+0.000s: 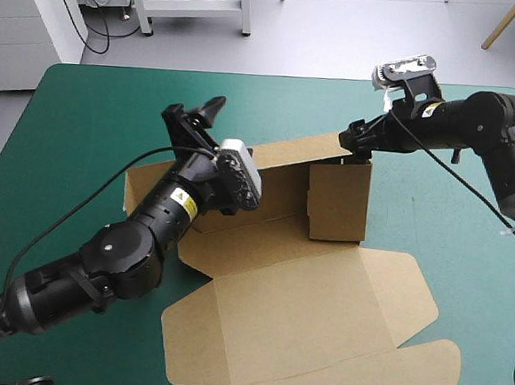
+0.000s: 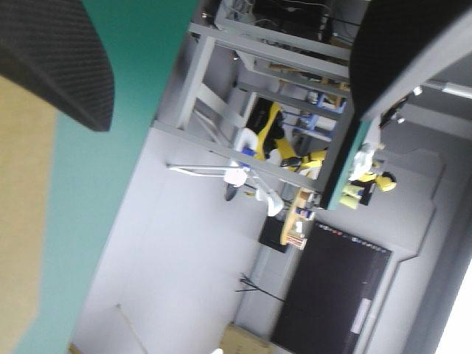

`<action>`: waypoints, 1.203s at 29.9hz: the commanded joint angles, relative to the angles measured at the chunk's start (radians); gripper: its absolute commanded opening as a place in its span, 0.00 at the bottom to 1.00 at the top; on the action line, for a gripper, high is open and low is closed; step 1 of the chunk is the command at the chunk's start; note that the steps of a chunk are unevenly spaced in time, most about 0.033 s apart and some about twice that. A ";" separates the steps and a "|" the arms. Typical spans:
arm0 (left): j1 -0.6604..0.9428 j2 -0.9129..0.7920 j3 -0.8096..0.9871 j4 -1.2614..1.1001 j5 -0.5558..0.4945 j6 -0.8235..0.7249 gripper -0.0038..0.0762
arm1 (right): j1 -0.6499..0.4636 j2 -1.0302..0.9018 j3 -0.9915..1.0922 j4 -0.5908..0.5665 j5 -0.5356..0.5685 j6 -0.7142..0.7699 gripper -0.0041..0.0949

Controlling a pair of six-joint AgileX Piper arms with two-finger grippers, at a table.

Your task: Fold the box

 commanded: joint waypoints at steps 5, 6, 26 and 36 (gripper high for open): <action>-0.006 -0.077 -0.095 0.064 0.096 -0.036 0.82 | -0.008 -0.042 -0.030 0.021 -0.047 -0.008 0.90; -0.004 -0.078 -0.095 0.059 0.103 -0.040 0.82 | -0.008 -0.047 -0.030 0.021 -0.045 -0.008 0.89; 0.494 -0.079 -0.281 -0.777 0.200 0.199 0.68 | -0.008 -0.239 0.047 -0.006 0.008 -0.010 0.85; 0.789 -0.079 -0.279 -1.016 0.319 0.303 0.60 | -0.008 -0.368 0.404 0.014 -0.211 -0.145 0.85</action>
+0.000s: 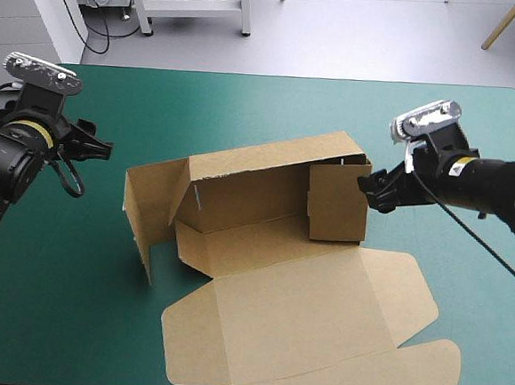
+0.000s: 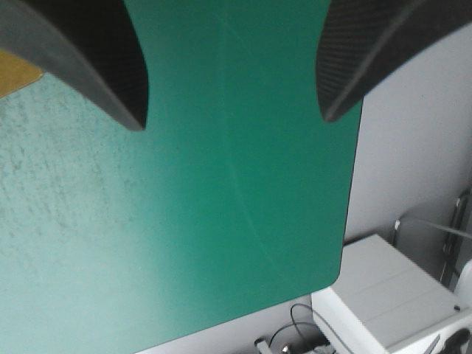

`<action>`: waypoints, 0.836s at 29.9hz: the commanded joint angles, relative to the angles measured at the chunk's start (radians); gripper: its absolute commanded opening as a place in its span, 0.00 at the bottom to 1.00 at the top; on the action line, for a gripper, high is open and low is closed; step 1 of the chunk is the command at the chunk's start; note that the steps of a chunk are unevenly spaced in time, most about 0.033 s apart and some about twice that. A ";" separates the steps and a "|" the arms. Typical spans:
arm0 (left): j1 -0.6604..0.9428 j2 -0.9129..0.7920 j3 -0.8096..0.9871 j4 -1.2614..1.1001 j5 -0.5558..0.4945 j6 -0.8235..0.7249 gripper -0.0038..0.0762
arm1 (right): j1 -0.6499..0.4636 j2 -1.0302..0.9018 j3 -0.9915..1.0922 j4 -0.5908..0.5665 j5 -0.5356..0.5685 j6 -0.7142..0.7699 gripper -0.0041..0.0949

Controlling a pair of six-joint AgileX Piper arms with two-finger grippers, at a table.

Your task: Fold the box

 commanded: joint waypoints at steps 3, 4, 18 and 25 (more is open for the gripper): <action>0.049 -0.030 -0.012 -0.030 -0.025 0.005 0.58 | -0.007 -0.081 0.174 0.080 -0.217 -0.099 0.85; 0.049 -0.033 -0.002 -0.037 -0.027 0.005 0.57 | -0.007 -0.081 0.207 0.103 -0.241 -0.117 0.85; 0.049 -0.069 0.069 -0.007 -0.006 0.017 0.53 | -0.007 -0.071 0.343 0.272 -0.403 -0.331 0.85; 0.049 -0.075 0.069 -0.007 -0.018 0.012 0.53 | -0.007 0.031 0.343 0.314 -0.402 -0.358 0.85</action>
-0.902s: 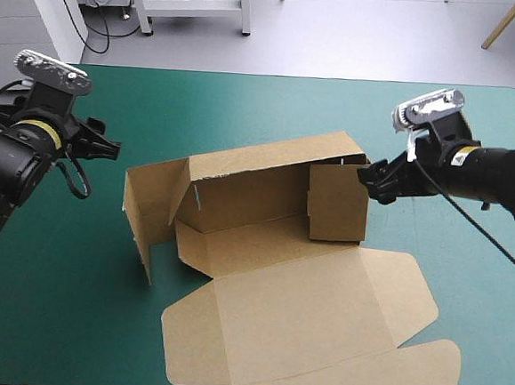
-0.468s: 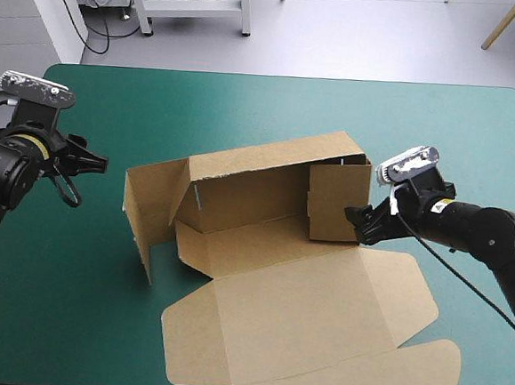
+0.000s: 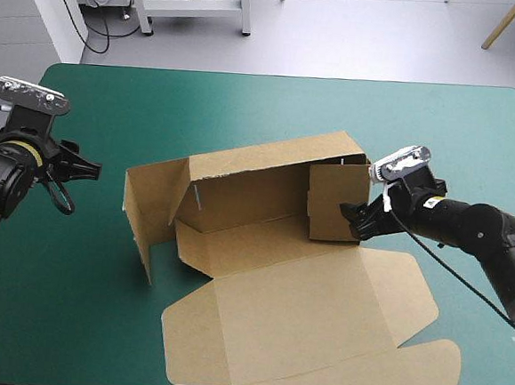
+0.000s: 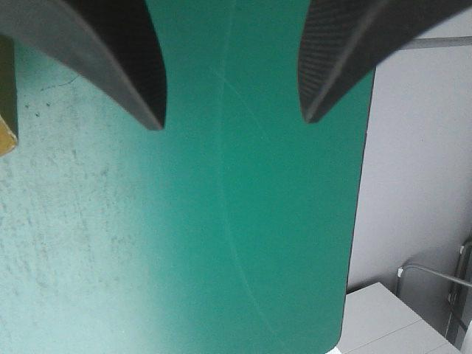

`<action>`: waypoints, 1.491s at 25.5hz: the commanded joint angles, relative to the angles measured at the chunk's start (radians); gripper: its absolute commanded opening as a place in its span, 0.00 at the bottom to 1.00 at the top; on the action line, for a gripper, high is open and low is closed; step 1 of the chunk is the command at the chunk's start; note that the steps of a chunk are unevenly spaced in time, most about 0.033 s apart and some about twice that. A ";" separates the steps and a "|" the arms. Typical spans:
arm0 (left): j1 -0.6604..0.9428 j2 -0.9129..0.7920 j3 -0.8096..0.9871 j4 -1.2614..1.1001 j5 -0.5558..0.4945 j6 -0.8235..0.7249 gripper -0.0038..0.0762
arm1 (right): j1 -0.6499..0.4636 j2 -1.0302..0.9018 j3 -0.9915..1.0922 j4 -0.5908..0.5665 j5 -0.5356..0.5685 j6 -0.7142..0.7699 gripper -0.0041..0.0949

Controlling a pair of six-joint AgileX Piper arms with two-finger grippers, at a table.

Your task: Fold the box

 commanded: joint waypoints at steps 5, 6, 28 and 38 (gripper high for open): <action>0.000 -0.022 -0.024 0.028 -0.054 -0.004 0.53 | -0.005 0.116 -0.027 0.132 -0.088 -0.124 0.85; 0.000 -0.022 -0.024 0.028 -0.054 -0.004 0.53 | -0.005 0.160 -0.028 0.178 -0.114 -0.170 0.85; 0.000 -0.022 -0.024 0.026 -0.054 -0.009 0.53 | -0.005 0.255 -0.184 0.251 -0.110 -0.118 0.02; 0.000 -0.022 -0.024 0.033 -0.067 -0.009 0.53 | -0.005 0.257 -0.530 -0.272 0.243 0.443 0.02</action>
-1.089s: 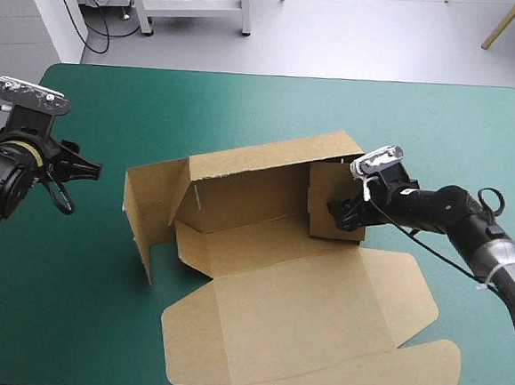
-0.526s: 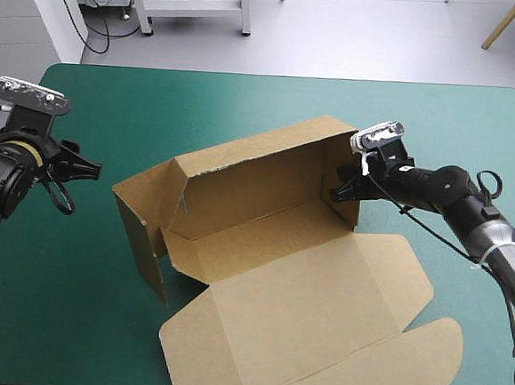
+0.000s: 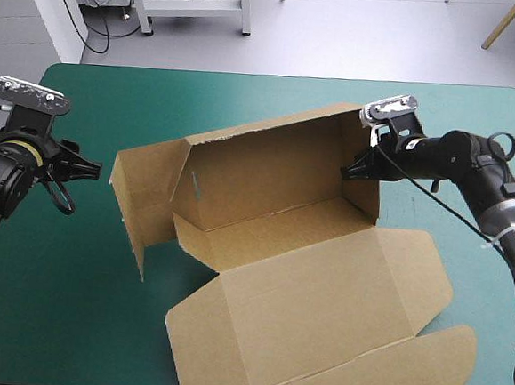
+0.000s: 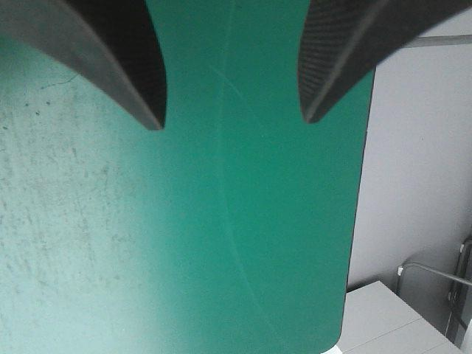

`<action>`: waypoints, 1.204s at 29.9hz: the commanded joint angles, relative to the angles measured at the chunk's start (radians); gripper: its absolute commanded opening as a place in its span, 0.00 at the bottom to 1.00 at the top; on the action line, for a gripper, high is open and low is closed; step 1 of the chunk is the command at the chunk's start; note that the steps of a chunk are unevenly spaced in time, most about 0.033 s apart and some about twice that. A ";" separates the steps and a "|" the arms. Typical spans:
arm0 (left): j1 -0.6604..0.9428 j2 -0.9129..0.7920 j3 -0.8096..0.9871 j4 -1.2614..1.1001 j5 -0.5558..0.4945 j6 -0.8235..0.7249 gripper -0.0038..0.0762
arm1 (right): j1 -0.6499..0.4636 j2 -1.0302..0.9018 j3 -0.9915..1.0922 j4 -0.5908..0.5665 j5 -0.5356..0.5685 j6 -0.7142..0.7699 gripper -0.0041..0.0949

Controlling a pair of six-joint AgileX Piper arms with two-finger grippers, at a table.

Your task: Fold the box

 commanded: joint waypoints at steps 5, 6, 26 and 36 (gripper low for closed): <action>0.000 -0.022 -0.025 0.047 -0.065 -0.009 0.53 | -0.005 -0.038 -0.239 -0.247 0.249 0.287 0.02; 0.000 -0.022 -0.025 0.047 -0.065 -0.009 0.53 | -0.005 -0.038 -0.249 -0.272 0.281 0.309 0.02; 0.000 -0.022 -0.025 0.047 -0.059 -0.009 0.53 | -0.005 0.329 -0.256 -0.230 0.299 0.322 0.04; 0.000 -0.022 -0.025 0.048 -0.058 -0.018 0.53 | -0.005 0.349 -0.315 -0.211 0.222 0.276 0.70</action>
